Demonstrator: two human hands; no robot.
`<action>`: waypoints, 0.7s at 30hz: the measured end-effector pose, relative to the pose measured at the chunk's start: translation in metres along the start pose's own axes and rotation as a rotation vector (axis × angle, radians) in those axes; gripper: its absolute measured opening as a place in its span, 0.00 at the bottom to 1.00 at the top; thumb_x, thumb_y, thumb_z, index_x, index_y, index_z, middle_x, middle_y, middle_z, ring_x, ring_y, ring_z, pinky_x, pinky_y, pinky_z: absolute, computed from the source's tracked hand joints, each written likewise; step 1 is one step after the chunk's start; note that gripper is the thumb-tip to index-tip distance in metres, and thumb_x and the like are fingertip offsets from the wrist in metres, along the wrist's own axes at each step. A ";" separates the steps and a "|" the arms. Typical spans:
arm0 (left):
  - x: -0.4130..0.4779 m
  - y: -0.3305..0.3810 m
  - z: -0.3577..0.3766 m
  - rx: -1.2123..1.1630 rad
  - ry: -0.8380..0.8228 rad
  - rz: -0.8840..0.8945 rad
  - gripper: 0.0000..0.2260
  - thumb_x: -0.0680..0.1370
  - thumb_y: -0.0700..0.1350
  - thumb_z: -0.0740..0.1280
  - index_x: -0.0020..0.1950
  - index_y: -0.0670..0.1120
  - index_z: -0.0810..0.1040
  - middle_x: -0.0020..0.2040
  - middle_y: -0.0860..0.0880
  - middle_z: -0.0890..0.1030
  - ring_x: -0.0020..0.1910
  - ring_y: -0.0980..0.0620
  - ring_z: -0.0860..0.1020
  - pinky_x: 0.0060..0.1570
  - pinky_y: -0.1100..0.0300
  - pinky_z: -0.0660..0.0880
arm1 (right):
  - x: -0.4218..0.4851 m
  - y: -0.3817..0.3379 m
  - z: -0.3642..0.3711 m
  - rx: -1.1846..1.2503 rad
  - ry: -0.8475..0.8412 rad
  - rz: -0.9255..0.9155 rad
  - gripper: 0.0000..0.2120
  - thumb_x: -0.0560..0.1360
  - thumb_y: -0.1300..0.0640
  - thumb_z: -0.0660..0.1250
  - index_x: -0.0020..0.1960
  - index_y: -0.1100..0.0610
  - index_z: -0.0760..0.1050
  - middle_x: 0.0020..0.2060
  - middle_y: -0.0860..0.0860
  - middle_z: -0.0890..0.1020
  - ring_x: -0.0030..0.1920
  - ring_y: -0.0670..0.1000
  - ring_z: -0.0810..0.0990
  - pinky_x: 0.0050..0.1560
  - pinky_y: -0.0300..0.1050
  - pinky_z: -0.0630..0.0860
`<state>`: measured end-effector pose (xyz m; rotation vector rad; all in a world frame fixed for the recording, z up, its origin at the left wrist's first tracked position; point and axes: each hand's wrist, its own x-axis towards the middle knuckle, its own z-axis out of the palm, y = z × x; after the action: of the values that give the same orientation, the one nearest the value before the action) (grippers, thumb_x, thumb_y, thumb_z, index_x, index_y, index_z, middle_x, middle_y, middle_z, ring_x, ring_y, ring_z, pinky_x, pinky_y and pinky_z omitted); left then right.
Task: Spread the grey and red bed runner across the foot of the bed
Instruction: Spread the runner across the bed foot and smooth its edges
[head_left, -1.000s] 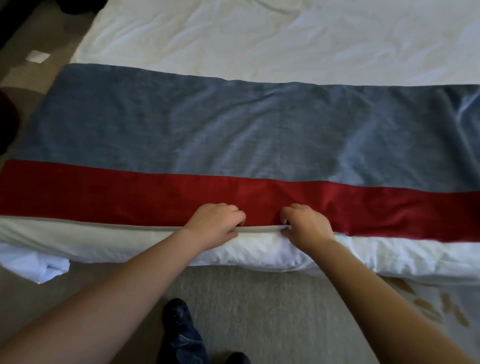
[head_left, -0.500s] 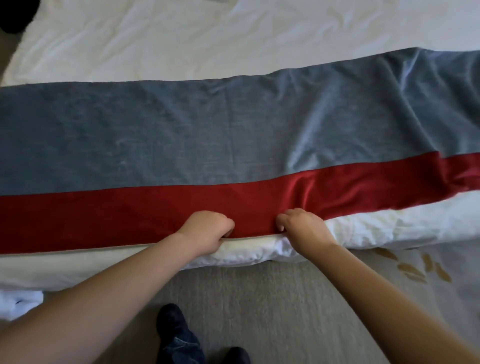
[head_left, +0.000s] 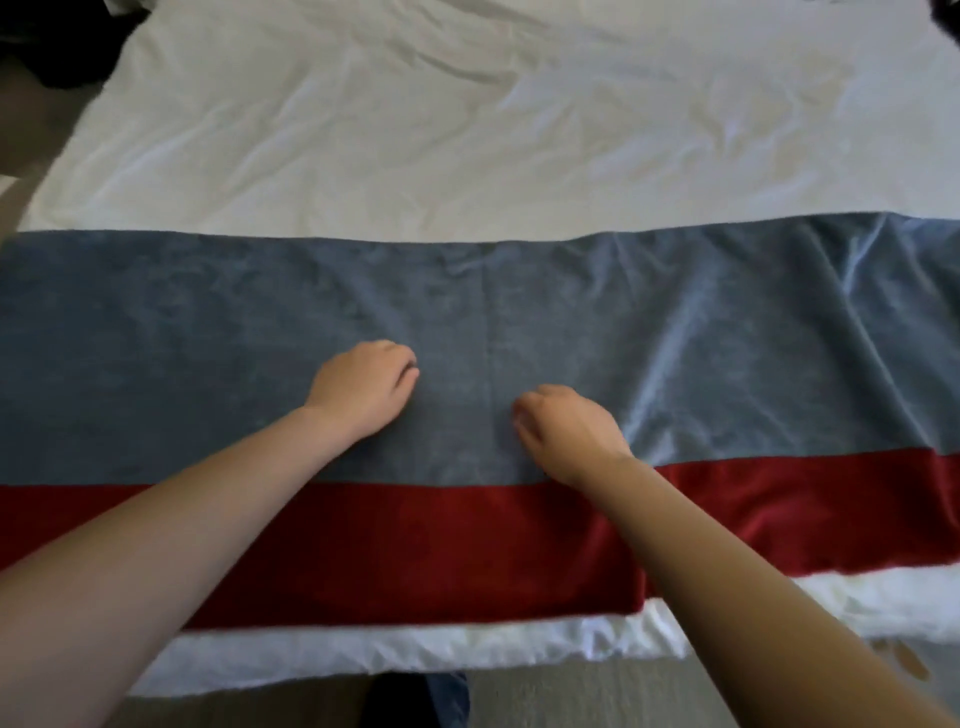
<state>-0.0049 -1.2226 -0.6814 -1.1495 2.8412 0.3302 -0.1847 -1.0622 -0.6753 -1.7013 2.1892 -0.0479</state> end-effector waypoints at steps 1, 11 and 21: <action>0.015 -0.014 0.001 -0.011 0.039 -0.042 0.12 0.80 0.50 0.58 0.57 0.47 0.76 0.57 0.47 0.78 0.57 0.44 0.76 0.51 0.49 0.75 | 0.023 -0.004 -0.004 0.008 0.026 -0.006 0.14 0.79 0.50 0.56 0.58 0.54 0.74 0.55 0.53 0.76 0.58 0.56 0.74 0.50 0.49 0.73; 0.121 -0.164 0.023 0.066 -0.042 -0.460 0.26 0.81 0.58 0.48 0.77 0.52 0.54 0.78 0.46 0.53 0.76 0.42 0.51 0.73 0.40 0.52 | 0.239 -0.064 0.013 0.044 0.013 -0.042 0.27 0.80 0.42 0.50 0.77 0.49 0.53 0.77 0.52 0.54 0.76 0.55 0.50 0.73 0.55 0.52; 0.142 -0.221 0.010 0.009 0.186 -0.599 0.22 0.82 0.55 0.50 0.75 0.52 0.61 0.76 0.44 0.59 0.74 0.39 0.57 0.70 0.36 0.52 | 0.244 -0.039 0.025 -0.087 0.098 0.009 0.29 0.79 0.40 0.45 0.78 0.49 0.48 0.77 0.50 0.50 0.77 0.53 0.47 0.75 0.58 0.44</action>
<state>0.0454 -1.4714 -0.7491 -2.0270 2.4538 0.1750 -0.1907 -1.2982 -0.7536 -1.7705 2.3006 -0.0351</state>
